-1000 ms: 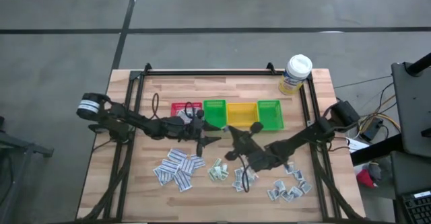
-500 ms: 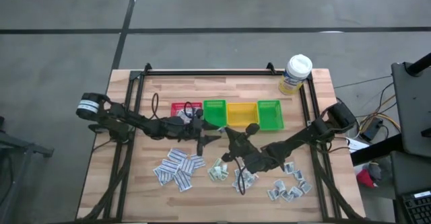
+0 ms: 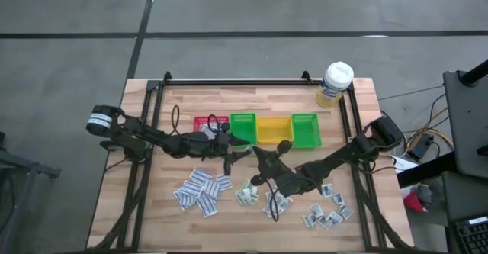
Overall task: Pick & Place First Aid Supplies
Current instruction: Put the alcohol pad into the red basket
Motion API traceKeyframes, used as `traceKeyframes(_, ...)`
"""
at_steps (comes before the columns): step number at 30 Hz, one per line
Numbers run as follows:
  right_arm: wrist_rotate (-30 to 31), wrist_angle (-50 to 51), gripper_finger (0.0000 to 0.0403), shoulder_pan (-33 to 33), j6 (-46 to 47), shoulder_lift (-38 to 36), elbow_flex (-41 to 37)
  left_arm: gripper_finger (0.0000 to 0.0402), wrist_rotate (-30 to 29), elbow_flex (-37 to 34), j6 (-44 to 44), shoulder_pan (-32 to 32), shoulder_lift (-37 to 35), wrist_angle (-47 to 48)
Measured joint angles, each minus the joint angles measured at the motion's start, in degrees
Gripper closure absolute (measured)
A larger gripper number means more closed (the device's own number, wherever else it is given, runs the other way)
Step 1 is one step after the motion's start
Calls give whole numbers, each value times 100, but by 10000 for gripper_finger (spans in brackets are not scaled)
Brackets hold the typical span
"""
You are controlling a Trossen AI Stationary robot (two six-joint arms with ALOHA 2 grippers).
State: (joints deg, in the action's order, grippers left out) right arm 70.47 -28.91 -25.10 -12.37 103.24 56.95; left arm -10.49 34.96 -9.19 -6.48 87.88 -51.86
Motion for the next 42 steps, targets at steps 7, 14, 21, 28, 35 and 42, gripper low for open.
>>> traceKeyframes(7,-3,-2,395,0,99,0,0,239,-154,0,-166,2,0,4)
traceKeyframes(14,-2,0,395,0,134,0,0,363,-149,-7,-192,4,-2,13)
traceKeyframes(21,12,28,395,0,35,0,-2,398,-141,-44,-447,4,-4,149)
traceKeyframes(28,74,173,395,0,36,0,-7,400,-250,-48,-464,4,-4,159)
traceKeyframes(35,713,643,395,-93,41,-4,-7,401,-1528,-48,-617,4,-412,1631)
traceKeyframes(42,636,1907,394,-166,1049,-77,-11,401,-2824,-48,-1586,58,-1335,4125)
